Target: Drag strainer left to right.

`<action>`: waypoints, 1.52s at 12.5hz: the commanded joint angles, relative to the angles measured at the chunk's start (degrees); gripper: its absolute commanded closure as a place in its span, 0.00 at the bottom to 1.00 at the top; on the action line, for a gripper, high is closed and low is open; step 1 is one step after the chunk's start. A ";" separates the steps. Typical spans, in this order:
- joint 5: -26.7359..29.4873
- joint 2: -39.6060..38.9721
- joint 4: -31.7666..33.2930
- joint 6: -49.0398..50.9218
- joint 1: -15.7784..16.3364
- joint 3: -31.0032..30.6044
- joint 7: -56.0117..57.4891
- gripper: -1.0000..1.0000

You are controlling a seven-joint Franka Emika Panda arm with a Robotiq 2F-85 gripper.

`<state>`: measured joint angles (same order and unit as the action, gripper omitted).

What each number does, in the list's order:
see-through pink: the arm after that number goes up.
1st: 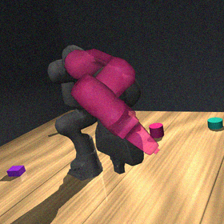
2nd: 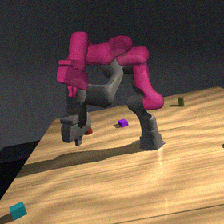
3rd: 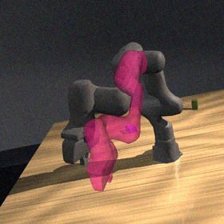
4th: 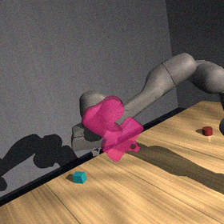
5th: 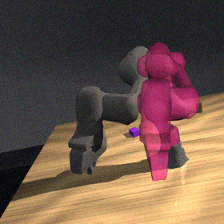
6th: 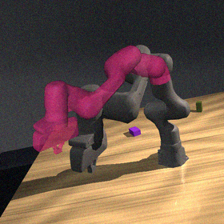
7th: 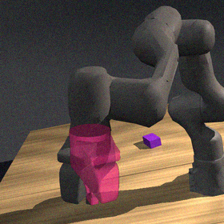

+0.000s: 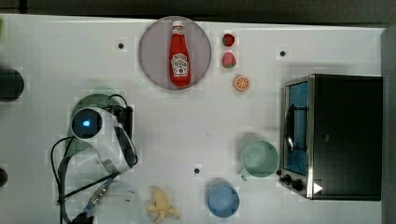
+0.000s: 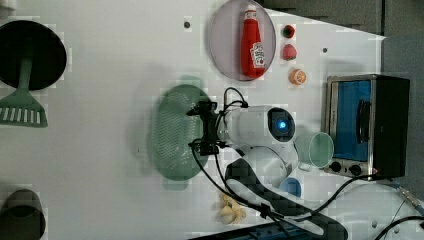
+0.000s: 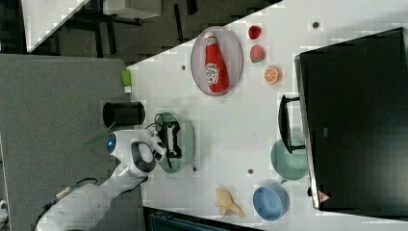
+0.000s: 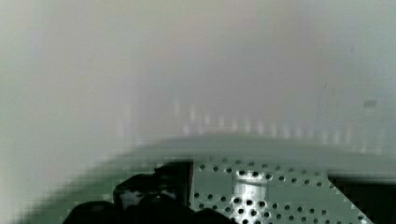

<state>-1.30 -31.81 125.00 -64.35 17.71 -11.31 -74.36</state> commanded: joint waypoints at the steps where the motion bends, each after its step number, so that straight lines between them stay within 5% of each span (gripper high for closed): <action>1: 0.66 3.97 3.49 0.56 -4.80 1.49 6.00 0.00; 12: 0.66 8.91 10.01 -0.15 -13.96 6.85 26.06 0.00; 19: 0.66 9.63 10.81 -0.44 -16.46 13.26 36.00 0.00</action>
<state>-0.94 -22.76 136.08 -64.63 2.21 1.44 -44.48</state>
